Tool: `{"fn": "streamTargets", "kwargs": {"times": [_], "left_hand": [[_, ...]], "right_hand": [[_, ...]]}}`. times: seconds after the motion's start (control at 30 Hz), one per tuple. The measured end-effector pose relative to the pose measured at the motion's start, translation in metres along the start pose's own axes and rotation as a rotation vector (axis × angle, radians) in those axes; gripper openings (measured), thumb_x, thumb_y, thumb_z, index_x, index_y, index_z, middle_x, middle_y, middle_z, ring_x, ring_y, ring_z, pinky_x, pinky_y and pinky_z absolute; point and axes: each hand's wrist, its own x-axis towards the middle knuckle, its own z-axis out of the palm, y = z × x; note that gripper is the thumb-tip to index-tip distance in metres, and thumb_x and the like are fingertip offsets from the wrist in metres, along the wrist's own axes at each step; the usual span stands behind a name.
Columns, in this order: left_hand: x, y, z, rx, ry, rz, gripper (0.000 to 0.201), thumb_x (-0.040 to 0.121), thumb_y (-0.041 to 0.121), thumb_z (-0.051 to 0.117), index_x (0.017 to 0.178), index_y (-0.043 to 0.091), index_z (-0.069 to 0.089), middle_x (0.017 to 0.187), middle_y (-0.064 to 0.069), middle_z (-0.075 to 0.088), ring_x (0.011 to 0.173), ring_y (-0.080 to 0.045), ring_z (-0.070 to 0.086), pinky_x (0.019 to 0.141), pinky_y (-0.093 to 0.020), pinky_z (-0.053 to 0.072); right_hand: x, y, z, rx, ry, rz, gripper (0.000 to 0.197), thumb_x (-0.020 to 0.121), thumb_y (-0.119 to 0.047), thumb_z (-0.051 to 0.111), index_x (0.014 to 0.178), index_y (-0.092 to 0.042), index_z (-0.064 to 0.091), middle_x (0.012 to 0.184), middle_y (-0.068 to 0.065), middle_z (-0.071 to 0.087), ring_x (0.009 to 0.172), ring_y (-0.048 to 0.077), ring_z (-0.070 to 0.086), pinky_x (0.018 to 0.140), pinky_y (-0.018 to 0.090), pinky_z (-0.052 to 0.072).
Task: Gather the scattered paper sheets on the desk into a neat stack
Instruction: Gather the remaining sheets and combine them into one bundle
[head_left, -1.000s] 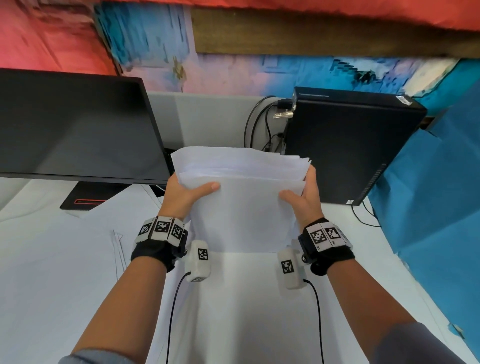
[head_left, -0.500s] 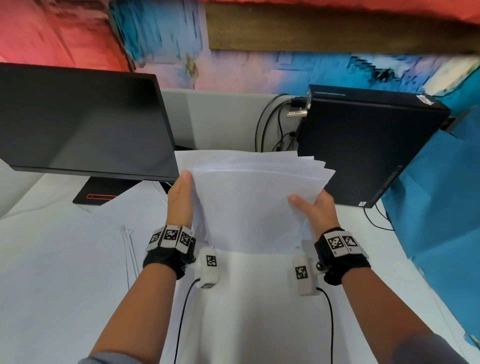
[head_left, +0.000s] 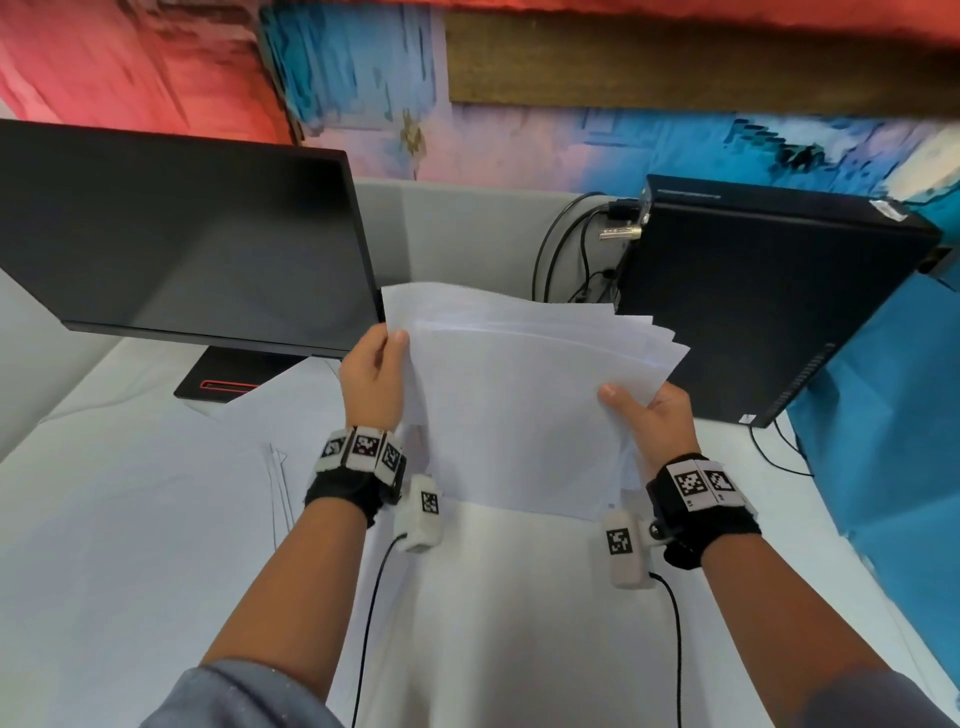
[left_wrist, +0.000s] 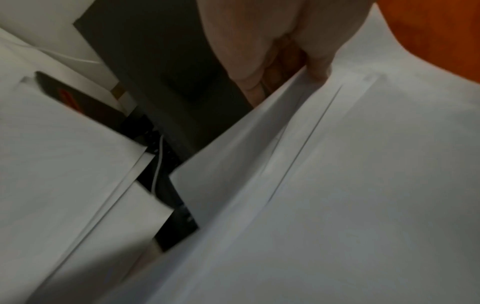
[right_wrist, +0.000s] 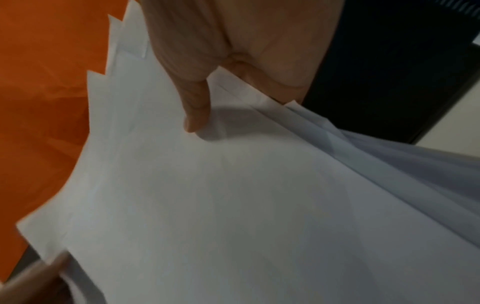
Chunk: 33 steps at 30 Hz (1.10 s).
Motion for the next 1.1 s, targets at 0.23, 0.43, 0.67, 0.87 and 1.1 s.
{"fn": "streamTargets", "kwargs": {"times": [0.23, 0.43, 0.67, 0.87, 1.1], "left_hand": [[0.050, 0.056, -0.009, 0.005, 0.026, 0.192, 0.010, 0.091, 0.012, 0.055, 0.087, 0.014, 0.065, 0.075, 0.014, 0.059, 0.064, 0.006, 0.050, 0.064, -0.009, 0.039], [0.079, 0.099, -0.024, 0.048, 0.040, 0.341, 0.011, 0.089, 0.014, 0.056, 0.087, 0.011, 0.067, 0.077, 0.002, 0.062, 0.068, -0.005, 0.050, 0.064, -0.016, 0.039], [0.081, 0.110, -0.040, 0.086, -0.203, 0.168, 0.019, 0.081, 0.019, 0.072, 0.096, 0.018, 0.060, 0.087, 0.010, 0.061, 0.079, -0.004, 0.057, 0.071, -0.016, 0.046], [0.059, 0.090, -0.054, 0.039, -0.093, 0.070, 0.031, 0.071, 0.006, 0.078, 0.102, 0.011, 0.072, 0.096, -0.002, 0.072, 0.091, -0.019, 0.069, 0.083, -0.030, 0.055], [0.068, 0.103, -0.125, 0.073, 0.094, 0.127, 0.033, 0.071, 0.010, 0.078, 0.103, 0.014, 0.072, 0.091, 0.007, 0.070, 0.082, -0.007, 0.067, 0.074, -0.018, 0.052]], "right_hand": [[0.004, -0.006, 0.001, -0.027, -0.012, 0.004, 0.016, 0.084, -0.003, 0.066, 0.098, -0.010, 0.069, 0.099, 0.014, 0.072, 0.093, 0.034, 0.068, 0.084, 0.047, 0.055], [0.003, -0.009, 0.005, -0.062, 0.021, 0.014, 0.020, 0.086, -0.004, 0.064, 0.105, -0.004, 0.067, 0.101, 0.015, 0.070, 0.091, 0.033, 0.068, 0.085, 0.044, 0.055], [-0.006, -0.016, 0.008, -0.075, 0.047, 0.015, 0.019, 0.087, -0.001, 0.062, 0.105, -0.004, 0.065, 0.090, 0.007, 0.069, 0.079, 0.022, 0.066, 0.071, 0.032, 0.052], [-0.012, -0.023, 0.014, -0.076, 0.063, 0.023, 0.019, 0.087, 0.001, 0.060, 0.105, -0.004, 0.064, 0.087, 0.004, 0.067, 0.076, 0.019, 0.065, 0.059, 0.020, 0.051], [-0.018, -0.034, 0.019, -0.103, 0.083, 0.018, 0.024, 0.089, 0.001, 0.058, 0.113, 0.000, 0.060, 0.099, 0.011, 0.063, 0.076, 0.016, 0.061, 0.047, 0.008, 0.048]]}}
